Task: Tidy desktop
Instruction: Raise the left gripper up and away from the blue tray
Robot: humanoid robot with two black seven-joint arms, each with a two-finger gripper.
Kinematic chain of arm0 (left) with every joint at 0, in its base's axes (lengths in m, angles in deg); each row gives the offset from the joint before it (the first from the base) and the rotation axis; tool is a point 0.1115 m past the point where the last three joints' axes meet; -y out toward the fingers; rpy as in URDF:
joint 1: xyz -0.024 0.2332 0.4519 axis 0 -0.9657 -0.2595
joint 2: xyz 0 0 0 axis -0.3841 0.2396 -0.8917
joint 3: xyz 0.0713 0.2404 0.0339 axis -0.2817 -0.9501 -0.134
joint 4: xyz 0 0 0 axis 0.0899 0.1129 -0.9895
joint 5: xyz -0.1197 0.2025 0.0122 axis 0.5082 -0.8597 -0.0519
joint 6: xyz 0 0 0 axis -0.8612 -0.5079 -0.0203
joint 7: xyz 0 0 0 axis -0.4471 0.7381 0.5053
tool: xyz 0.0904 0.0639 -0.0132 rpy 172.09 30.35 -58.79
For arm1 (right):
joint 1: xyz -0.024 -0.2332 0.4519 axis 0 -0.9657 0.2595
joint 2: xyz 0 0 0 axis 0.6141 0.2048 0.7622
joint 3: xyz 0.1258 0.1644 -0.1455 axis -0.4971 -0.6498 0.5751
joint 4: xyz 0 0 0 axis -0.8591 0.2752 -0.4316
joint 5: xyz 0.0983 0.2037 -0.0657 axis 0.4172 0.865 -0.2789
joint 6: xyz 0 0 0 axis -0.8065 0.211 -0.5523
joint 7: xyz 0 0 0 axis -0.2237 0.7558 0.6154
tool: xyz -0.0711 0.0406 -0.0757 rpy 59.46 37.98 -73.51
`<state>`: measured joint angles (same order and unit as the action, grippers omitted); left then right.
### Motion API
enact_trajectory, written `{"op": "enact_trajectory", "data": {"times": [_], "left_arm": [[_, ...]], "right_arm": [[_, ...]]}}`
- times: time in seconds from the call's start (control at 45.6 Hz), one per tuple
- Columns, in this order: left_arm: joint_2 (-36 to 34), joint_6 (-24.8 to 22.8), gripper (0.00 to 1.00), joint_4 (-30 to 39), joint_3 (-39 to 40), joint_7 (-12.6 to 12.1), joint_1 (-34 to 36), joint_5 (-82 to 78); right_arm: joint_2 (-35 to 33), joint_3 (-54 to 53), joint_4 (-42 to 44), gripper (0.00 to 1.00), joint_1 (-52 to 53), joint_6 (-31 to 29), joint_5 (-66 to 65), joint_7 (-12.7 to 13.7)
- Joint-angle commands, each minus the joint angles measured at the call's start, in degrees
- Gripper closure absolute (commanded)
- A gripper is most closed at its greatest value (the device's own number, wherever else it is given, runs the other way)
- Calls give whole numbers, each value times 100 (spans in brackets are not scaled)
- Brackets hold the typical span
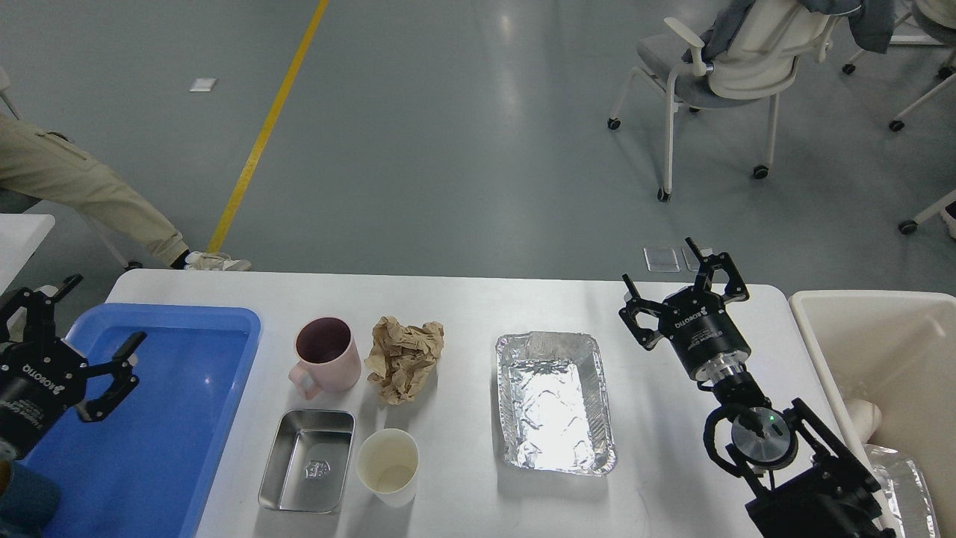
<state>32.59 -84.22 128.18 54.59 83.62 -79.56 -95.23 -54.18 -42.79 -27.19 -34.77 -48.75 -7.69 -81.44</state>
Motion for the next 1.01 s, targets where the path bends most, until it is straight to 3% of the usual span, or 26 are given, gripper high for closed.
{"op": "enact_trajectory", "data": {"times": [0.0, 0.373, 0.636, 0.988], "left_arm": [[-807, 69, 3, 23, -33, -111, -279, -5], [-3207, 130, 3, -29, -68, -217, -1299, -268], [-3331, 122, 3, -179, 195, -191, -1299, -2571], [-2857, 69, 3, -398, 555, -111, -1237, -2537]], "right_arm": [[6, 2, 1, 0, -3, -15, 9, 0], [58, 116, 1, 0, -30, -15, 9, 0], [14, 116, 10, 0, -38, -6, 0, 0], [-12, 116, 10, 0, -109, 12, 0, -8]]}}
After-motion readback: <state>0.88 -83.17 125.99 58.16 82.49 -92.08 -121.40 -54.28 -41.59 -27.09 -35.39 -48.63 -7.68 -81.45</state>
